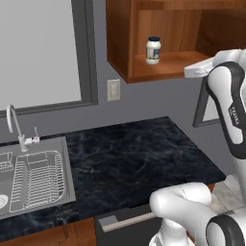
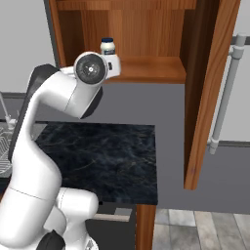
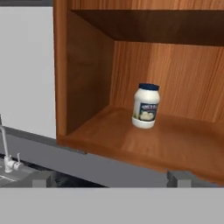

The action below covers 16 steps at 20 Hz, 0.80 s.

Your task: Collect the turmeric, mayonnaise, and shaker from the cabinet and place them next to the stove.

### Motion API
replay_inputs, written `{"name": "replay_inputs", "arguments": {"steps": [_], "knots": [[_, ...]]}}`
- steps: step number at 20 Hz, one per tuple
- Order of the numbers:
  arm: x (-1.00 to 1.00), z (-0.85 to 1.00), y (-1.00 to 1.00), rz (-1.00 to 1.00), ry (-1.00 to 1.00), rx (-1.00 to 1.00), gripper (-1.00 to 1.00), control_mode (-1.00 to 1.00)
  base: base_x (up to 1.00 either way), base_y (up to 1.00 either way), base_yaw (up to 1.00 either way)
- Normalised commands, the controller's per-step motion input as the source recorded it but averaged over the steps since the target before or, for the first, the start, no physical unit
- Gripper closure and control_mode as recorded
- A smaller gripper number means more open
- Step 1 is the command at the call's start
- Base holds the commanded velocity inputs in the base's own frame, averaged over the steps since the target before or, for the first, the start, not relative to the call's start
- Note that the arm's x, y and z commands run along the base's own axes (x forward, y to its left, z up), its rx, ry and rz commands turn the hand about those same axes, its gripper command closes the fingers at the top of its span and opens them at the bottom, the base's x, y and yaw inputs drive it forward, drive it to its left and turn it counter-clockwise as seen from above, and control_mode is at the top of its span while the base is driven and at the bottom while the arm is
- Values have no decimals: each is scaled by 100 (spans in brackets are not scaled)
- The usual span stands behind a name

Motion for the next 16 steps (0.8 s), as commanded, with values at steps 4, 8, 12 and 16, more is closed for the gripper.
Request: {"name": "replay_inputs", "arguments": {"steps": [4,8,12,16], "knots": [[34,24,0,0,1,0,-100,-100,0,0,0],[44,11,0,0,1,0,-100,-100,0,0,0],[44,0,-5,0,1,0,-100,-100,0,0,0],[46,0,-5,0,2,0,-100,-100,0,0,0]]}}
